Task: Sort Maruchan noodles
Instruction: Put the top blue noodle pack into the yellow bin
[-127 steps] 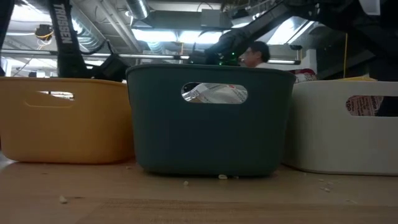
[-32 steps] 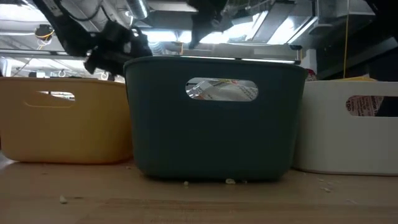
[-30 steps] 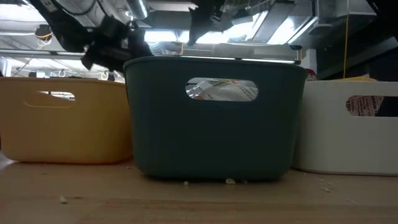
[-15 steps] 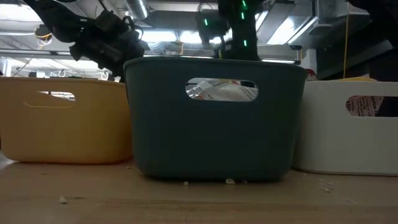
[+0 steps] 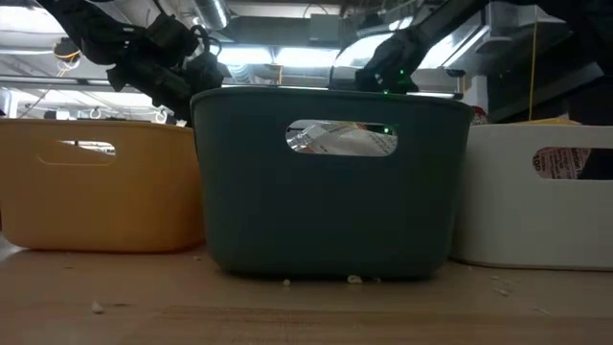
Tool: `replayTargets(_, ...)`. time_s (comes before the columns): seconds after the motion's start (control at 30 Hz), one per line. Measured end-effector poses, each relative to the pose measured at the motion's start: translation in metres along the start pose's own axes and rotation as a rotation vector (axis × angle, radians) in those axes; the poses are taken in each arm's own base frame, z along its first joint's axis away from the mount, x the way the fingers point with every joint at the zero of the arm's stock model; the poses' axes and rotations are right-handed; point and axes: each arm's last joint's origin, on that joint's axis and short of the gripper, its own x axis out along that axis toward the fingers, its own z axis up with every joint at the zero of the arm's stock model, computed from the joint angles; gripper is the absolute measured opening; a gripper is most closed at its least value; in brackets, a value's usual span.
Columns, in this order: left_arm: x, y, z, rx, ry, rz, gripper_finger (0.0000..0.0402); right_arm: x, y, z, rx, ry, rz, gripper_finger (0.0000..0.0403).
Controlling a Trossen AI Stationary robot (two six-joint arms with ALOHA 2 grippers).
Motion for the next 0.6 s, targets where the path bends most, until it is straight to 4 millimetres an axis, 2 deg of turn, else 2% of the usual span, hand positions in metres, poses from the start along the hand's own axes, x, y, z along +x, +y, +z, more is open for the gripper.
replayTargets(0.2,0.0,0.0,0.0,0.003,0.0,0.0,0.0212,0.024,-0.008,0.003,0.005,-0.023,0.107,0.0355)
replayTargets(0.3,0.0,0.0,0.0,0.01,0.0,0.0,0.0212,0.033,-0.005,0.004,-0.001,-0.001,0.11,0.0324)
replayTargets(0.43,0.0,0.0,0.0,0.024,0.0,0.001,0.0212,0.037,-0.002,0.004,-0.002,0.014,0.123,0.0244)
replayTargets(0.6,0.0,0.0,0.0,0.025,0.001,0.001,0.0212,0.031,0.0,0.004,0.013,0.007,0.108,0.0097)
